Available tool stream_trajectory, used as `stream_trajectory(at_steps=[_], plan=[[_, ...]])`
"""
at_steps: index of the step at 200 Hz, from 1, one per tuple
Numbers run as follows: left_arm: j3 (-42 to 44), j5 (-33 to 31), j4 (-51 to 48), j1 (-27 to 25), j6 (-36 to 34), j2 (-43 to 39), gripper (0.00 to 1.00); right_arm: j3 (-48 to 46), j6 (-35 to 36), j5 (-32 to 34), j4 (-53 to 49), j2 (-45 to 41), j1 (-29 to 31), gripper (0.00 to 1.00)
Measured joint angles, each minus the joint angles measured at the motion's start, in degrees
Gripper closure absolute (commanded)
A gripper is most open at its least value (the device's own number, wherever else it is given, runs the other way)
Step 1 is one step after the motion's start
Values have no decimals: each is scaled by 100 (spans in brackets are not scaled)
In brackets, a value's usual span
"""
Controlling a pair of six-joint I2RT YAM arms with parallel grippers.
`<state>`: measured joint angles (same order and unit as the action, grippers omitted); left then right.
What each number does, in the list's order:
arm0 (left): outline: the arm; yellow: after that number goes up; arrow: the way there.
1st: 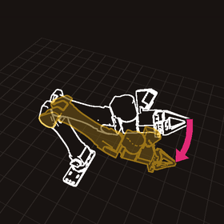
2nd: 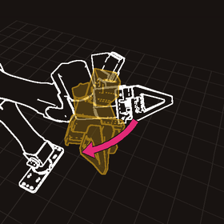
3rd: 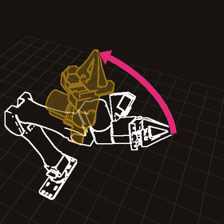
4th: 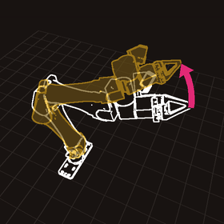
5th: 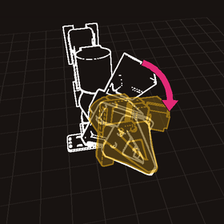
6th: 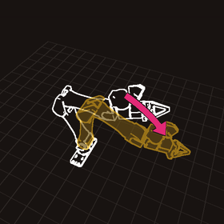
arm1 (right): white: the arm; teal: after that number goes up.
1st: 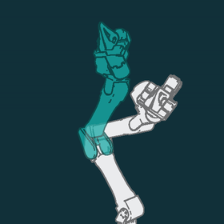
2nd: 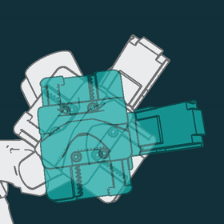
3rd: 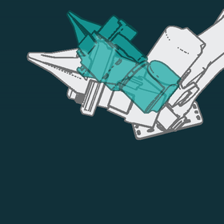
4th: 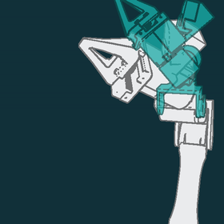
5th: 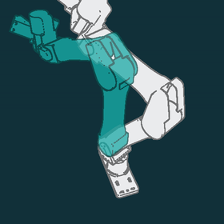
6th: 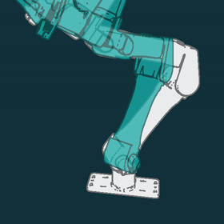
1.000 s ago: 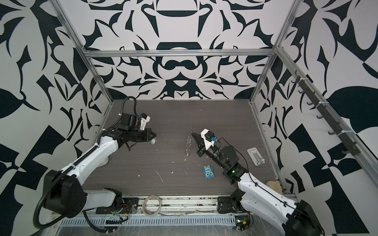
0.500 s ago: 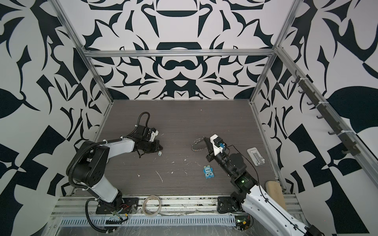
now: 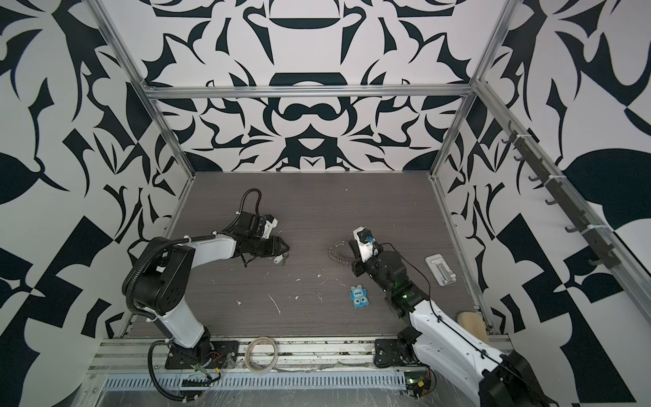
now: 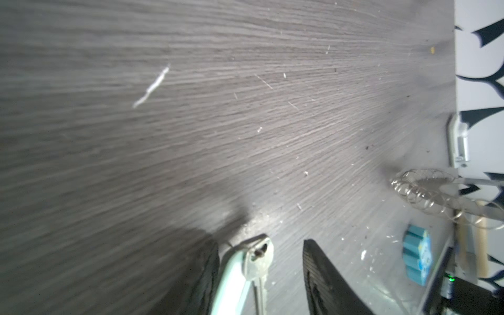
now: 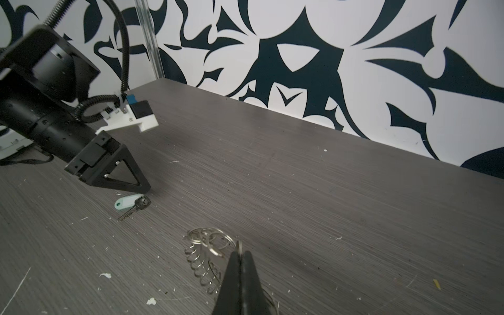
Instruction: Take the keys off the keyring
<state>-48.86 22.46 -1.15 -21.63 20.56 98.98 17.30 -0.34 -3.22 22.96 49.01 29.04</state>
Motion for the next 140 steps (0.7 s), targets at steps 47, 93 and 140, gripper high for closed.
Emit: stream_trajectory(at_steps=[47,93,140], plan=[[-57,-903,-428,26,-192,-382,9,529,-109,31,223,1113,-302,100],[-212,-1591,-605,55,-525,-1071,6,1648,-125,-74,275,2743,-767,100],[-212,-1860,-826,153,-752,-1458,4,2570,-125,-278,-210,4299,-881,100]])
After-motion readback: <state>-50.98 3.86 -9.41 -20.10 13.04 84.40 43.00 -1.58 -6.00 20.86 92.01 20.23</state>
